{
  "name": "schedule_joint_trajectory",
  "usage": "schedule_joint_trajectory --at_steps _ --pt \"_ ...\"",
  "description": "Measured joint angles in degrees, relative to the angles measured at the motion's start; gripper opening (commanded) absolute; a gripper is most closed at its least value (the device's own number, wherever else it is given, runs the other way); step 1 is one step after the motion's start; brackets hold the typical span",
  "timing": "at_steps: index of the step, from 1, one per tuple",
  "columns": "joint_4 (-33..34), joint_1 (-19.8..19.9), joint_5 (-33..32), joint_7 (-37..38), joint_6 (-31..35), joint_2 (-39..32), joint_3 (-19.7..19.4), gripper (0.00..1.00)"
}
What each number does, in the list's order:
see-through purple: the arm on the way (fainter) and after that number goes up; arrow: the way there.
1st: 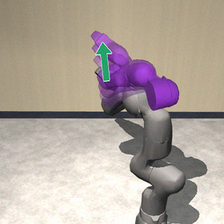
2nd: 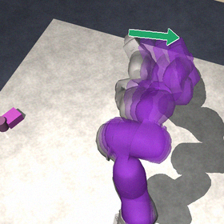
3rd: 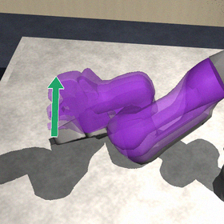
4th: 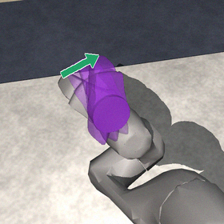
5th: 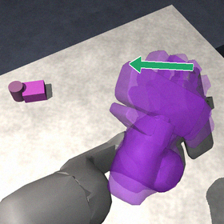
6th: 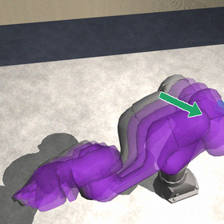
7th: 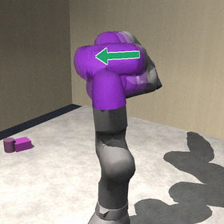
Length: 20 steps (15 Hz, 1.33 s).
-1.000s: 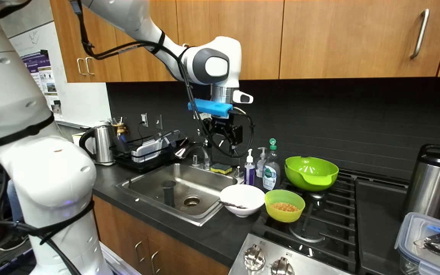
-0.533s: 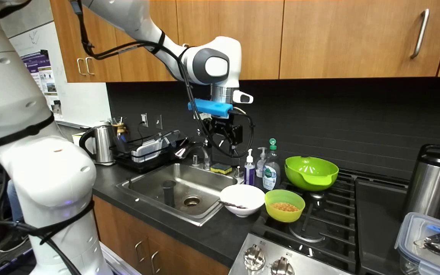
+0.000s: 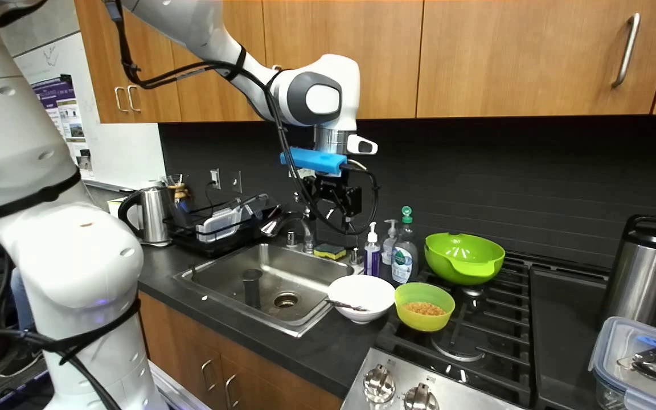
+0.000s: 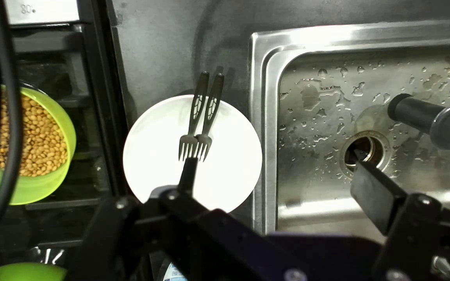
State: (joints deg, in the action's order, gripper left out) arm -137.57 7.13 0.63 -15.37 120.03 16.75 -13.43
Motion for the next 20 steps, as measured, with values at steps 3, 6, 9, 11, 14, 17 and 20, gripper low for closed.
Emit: schedule_joint_trajectory --at_steps 3,6,9,11,14,17,20 --pt "0.0 0.0 0.0 0.0 0.0 0.0 0.0 1.0" --pt "0.0 0.0 0.0 0.0 0.0 0.0 0.02 1.0" --pt "0.0 0.0 0.0 0.0 0.0 0.0 0.03 1.0" --pt "-0.04 0.0 0.0 0.0 0.0 0.0 0.03 1.0" --pt "-0.42 0.0 -0.03 0.0 0.1 -0.1 0.03 1.0" --pt "-1.29 0.0 -0.03 0.0 0.57 -0.53 0.03 1.0" --pt "-2.17 0.0 -0.03 0.0 2.05 -1.43 0.03 1.0"
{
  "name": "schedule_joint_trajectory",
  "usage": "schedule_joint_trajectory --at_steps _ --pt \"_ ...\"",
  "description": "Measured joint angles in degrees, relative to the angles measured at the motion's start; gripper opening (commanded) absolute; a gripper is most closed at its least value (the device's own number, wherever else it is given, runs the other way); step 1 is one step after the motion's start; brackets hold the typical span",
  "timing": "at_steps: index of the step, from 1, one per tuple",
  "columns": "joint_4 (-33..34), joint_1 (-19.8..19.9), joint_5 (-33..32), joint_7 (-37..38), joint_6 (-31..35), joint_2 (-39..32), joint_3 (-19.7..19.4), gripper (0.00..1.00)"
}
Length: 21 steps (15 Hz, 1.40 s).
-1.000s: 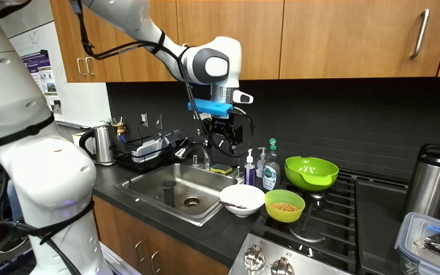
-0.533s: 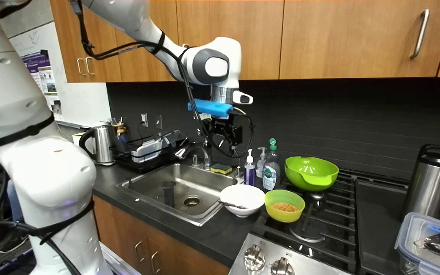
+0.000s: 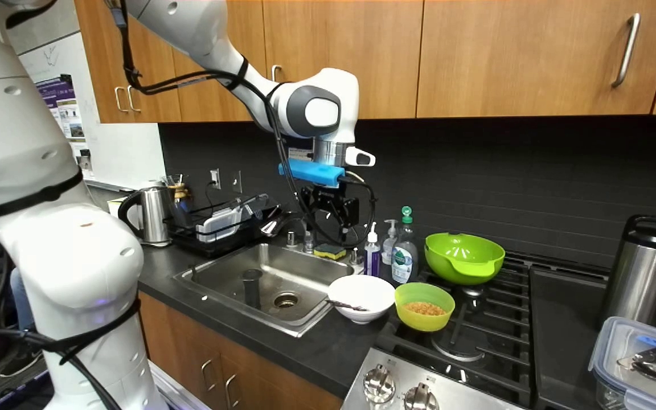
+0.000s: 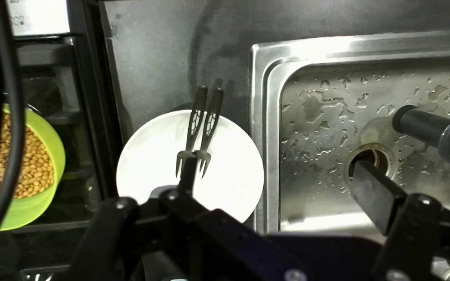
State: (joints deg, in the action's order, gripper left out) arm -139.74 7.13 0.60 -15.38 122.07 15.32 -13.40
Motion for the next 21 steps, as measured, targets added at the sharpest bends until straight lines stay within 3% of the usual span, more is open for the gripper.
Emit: schedule_joint_trajectory --at_steps 21 --pt "-6.7 0.57 -0.02 -0.1 7.7 -5.33 -0.07 1.0"
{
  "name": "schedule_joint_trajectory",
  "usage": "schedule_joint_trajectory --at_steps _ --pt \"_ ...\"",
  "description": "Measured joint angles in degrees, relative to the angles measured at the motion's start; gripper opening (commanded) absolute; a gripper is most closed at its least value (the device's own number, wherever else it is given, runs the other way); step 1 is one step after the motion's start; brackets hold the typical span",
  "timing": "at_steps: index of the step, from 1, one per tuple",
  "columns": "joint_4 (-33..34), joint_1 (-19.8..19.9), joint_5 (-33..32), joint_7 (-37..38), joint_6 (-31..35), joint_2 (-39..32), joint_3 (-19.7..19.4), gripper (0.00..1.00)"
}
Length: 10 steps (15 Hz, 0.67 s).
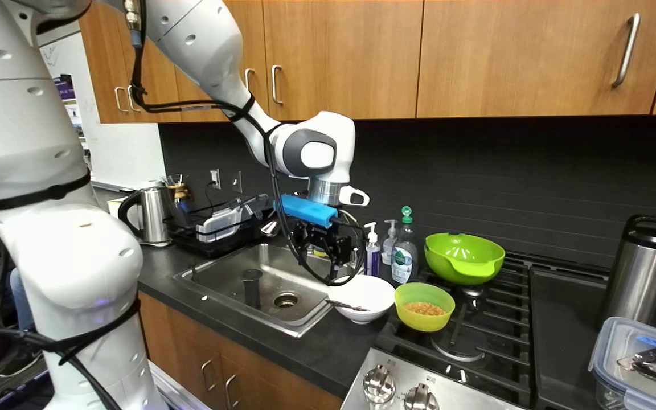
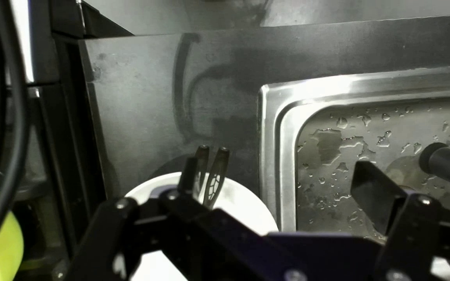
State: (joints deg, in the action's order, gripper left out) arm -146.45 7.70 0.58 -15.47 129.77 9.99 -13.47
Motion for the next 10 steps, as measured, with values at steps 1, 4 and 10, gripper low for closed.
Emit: schedule_joint_trajectory --at_steps 1,4,10 --pt "-0.29 0.12 0.0 0.0 0.41 -0.23 0.0 1.0" --pt "-0.8 0.18 0.01 -0.01 1.44 -1.14 0.02 1.0" --pt "-1.97 0.16 0.02 -0.04 3.03 -2.96 0.23 1.0"
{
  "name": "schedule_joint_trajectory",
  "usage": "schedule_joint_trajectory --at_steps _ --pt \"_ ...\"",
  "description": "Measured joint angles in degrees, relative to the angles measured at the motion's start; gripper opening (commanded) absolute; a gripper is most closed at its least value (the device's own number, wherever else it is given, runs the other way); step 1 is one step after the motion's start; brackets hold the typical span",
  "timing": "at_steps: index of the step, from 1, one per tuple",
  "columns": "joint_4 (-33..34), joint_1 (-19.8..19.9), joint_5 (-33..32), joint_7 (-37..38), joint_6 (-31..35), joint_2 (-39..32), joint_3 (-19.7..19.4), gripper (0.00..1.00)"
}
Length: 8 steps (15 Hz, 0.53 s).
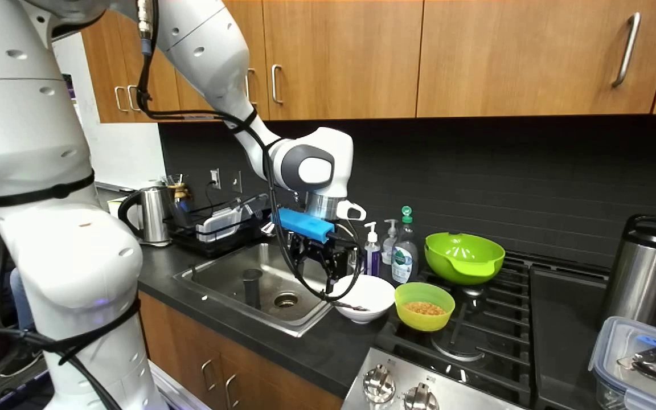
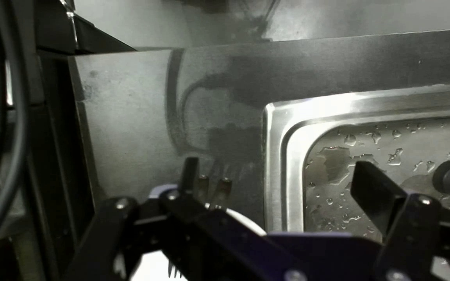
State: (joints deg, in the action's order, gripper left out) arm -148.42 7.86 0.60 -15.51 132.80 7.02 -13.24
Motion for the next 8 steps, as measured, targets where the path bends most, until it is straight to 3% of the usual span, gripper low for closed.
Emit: schedule_joint_trajectory --at_steps 8 --pt "-0.61 0.0 0.01 -0.54 0.98 -2.49 0.17 1.0"
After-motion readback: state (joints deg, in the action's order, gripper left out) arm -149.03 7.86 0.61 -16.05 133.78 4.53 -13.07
